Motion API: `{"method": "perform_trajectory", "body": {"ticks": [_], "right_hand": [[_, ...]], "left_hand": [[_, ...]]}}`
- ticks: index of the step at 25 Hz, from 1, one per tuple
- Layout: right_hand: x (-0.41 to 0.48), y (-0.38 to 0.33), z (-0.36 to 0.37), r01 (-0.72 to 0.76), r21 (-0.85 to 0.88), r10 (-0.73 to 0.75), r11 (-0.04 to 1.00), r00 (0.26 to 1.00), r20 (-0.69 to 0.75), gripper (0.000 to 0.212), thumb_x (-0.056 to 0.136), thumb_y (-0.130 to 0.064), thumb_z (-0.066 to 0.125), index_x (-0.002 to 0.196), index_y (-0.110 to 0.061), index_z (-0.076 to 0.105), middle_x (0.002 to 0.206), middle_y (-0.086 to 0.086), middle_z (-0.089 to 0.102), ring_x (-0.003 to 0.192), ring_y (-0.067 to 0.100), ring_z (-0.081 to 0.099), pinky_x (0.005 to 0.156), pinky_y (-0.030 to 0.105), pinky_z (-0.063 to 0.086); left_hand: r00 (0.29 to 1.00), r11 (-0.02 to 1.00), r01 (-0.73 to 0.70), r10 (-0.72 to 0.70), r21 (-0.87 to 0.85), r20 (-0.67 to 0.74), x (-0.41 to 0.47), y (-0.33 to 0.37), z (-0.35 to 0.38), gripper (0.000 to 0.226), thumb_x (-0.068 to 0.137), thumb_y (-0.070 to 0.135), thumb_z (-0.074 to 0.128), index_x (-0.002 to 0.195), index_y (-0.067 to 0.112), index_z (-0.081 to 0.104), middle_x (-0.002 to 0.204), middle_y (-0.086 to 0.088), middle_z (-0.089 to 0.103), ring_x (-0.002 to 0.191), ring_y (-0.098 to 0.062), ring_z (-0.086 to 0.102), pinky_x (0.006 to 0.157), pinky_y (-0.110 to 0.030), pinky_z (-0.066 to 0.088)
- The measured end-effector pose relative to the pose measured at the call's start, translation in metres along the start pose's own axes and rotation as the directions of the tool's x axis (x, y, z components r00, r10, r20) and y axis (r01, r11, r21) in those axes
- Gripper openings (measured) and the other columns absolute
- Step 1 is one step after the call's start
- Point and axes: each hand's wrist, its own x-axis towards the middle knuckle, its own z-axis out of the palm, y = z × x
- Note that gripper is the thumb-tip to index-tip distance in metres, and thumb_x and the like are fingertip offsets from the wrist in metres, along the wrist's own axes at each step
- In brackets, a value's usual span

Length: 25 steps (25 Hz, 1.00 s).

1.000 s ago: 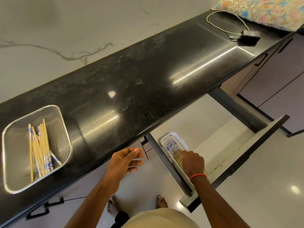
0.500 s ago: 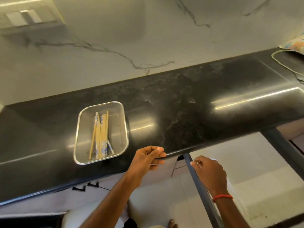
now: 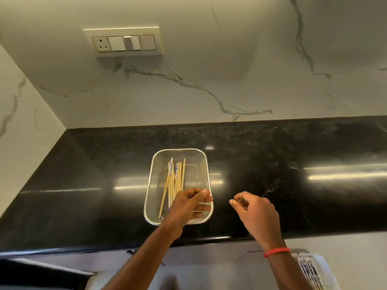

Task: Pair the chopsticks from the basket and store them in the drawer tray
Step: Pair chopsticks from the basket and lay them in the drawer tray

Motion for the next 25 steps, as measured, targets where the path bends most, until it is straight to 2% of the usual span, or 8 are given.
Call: {"method": "perform_trajectory", "body": {"ticks": [4, 8, 11, 13, 15, 17, 21, 25], "right_hand": [[0.022, -0.043, 0.018, 0.020, 0.006, -0.020, 1.000, 1.000, 0.015, 0.021, 0.085, -0.049, 0.068, 0.093, -0.030, 0.072, 0.079, -0.013, 0.073, 0.070, 0.003, 0.068, 0.060, 0.024, 0.060], [0.043, -0.083, 0.044, 0.020, 0.063, -0.025, 0.998, 0.996, 0.084, 0.022, 0.085, -0.049, 0.070, 0.094, -0.030, 0.073, 0.083, -0.014, 0.074, 0.071, 0.000, 0.067, 0.064, 0.019, 0.058], [0.061, -0.106, 0.075, -0.021, 0.110, 0.002, 0.994, 0.986, 0.168, 0.028, 0.085, -0.048, 0.070, 0.104, -0.029, 0.071, 0.096, -0.010, 0.074, 0.082, 0.001, 0.068, 0.074, 0.023, 0.059], [0.069, -0.115, 0.097, -0.031, 0.051, 0.018, 0.998, 0.973, 0.232, 0.037, 0.085, -0.048, 0.069, 0.117, -0.028, 0.066, 0.108, -0.007, 0.072, 0.095, 0.008, 0.068, 0.084, 0.030, 0.057], [0.073, -0.125, 0.116, -0.036, 0.008, 0.032, 0.999, 0.954, 0.299, 0.041, 0.088, -0.043, 0.067, 0.124, -0.026, 0.061, 0.111, -0.006, 0.071, 0.101, 0.012, 0.067, 0.088, 0.031, 0.054], [0.075, -0.132, 0.131, -0.083, 0.075, 0.052, 0.994, 0.937, 0.346, 0.039, 0.091, -0.034, 0.067, 0.127, -0.028, 0.055, 0.108, -0.006, 0.073, 0.098, 0.010, 0.069, 0.089, 0.032, 0.055], [0.081, -0.135, 0.141, -0.216, 0.187, 0.144, 0.958, 0.931, 0.336, 0.057, 0.088, -0.021, 0.070, 0.137, -0.031, 0.042, 0.101, -0.001, 0.074, 0.093, 0.013, 0.071, 0.089, 0.042, 0.058], [0.085, -0.134, 0.142, -0.301, 0.244, 0.213, 0.922, 0.919, 0.331, 0.066, 0.085, -0.018, 0.073, 0.142, -0.026, 0.040, 0.084, -0.003, 0.070, 0.084, 0.009, 0.069, 0.083, 0.037, 0.059]], "left_hand": [[0.999, 0.998, -0.033, 0.032, -0.054, -0.014, 0.021, 0.013, -0.044, 0.024, 0.096, 0.032, 0.062, 0.108, 0.014, 0.073, 0.102, -0.003, 0.080, 0.094, -0.023, 0.077, 0.084, -0.037, 0.057], [0.995, 0.988, -0.042, 0.028, -0.147, -0.095, 0.041, 0.018, -0.078, 0.020, 0.096, 0.030, 0.063, 0.104, 0.015, 0.074, 0.100, -0.005, 0.080, 0.091, -0.023, 0.077, 0.077, -0.032, 0.056], [0.990, 0.981, -0.037, 0.011, -0.189, -0.137, 0.051, 0.021, -0.102, 0.020, 0.097, 0.028, 0.061, 0.103, 0.014, 0.074, 0.097, -0.005, 0.081, 0.087, -0.021, 0.076, 0.074, -0.031, 0.055], [0.991, 0.979, -0.032, 0.005, -0.200, -0.137, 0.053, 0.022, -0.116, 0.021, 0.098, 0.027, 0.060, 0.102, 0.013, 0.075, 0.096, -0.006, 0.080, 0.085, -0.021, 0.075, 0.074, -0.031, 0.055], [0.993, 0.982, -0.032, 0.009, -0.189, -0.120, 0.056, 0.020, -0.131, 0.022, 0.098, 0.027, 0.059, 0.104, 0.012, 0.074, 0.098, -0.007, 0.080, 0.087, -0.022, 0.075, 0.076, -0.032, 0.056], [0.994, 0.984, -0.030, 0.012, -0.173, -0.104, 0.058, 0.018, -0.144, 0.022, 0.098, 0.026, 0.059, 0.104, 0.012, 0.074, 0.098, -0.007, 0.080, 0.089, -0.024, 0.075, 0.079, -0.035, 0.055], [0.997, 0.984, -0.021, 0.007, -0.177, -0.082, 0.059, 0.015, -0.158, 0.020, 0.097, 0.026, 0.059, 0.102, 0.013, 0.074, 0.098, -0.007, 0.080, 0.088, -0.023, 0.075, 0.081, -0.037, 0.055], [0.999, 0.985, -0.022, 0.014, -0.168, -0.049, 0.059, 0.015, -0.164, 0.020, 0.096, 0.026, 0.061, 0.104, 0.013, 0.073, 0.099, -0.007, 0.080, 0.089, -0.023, 0.075, 0.083, -0.039, 0.055]]}}
